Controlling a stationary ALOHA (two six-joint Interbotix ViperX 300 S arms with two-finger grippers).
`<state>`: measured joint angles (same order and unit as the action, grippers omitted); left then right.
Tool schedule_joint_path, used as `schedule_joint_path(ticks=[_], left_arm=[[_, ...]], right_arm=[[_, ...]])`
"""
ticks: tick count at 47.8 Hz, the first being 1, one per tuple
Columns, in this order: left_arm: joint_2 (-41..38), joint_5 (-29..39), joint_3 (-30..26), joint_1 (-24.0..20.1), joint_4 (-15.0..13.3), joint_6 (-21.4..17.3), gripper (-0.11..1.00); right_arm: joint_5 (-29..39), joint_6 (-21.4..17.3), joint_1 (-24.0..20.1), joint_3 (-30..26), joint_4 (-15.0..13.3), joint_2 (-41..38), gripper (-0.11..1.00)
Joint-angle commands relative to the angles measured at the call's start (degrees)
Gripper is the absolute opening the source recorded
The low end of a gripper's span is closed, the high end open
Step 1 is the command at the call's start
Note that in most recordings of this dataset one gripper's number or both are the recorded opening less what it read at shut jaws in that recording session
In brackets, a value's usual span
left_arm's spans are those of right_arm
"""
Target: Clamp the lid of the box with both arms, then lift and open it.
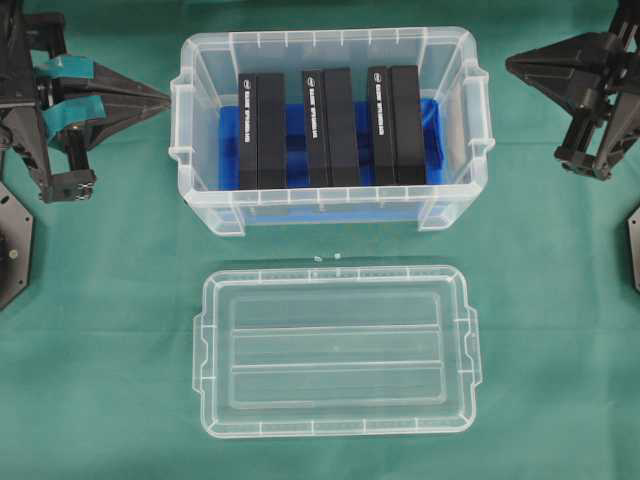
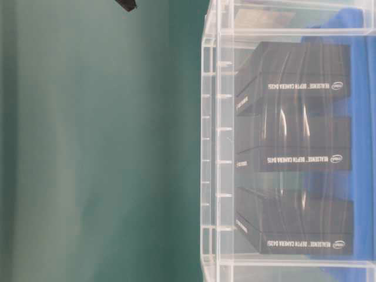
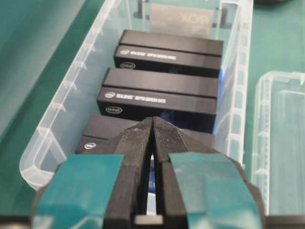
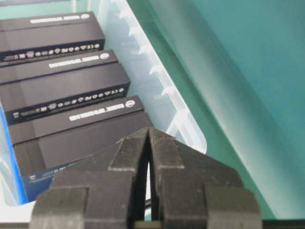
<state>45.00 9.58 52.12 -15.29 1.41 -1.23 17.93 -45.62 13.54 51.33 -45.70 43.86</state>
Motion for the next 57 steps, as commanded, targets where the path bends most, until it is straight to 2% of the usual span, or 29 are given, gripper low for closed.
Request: schedule_joint_path(ticks=[1,28,43,57], left_arm=[[0.35,-0.79,-0.79,-0.09,0.00,0.09,0.01],[0.62,-3.96,0.70,-0.09,0.00,0.00,0.01],[0.62,-4.04,0.79,0.00,-0.09,0.09,0.01],[0.62,-4.57,0.79,2.99,-0.18,0.09,0.01]], right_arm=[[-0.88,-0.09,0.18,-0.70,-0.26,0.00,0.00],[-6.42,-0.18,2.11,1.58,-0.26,0.00,0.00],[-6.94,-0.26,2.29,1.76,-0.18,0.09,0.00],[-10.02,-0.62,2.20,2.29,0.18,0.00,0.00]])
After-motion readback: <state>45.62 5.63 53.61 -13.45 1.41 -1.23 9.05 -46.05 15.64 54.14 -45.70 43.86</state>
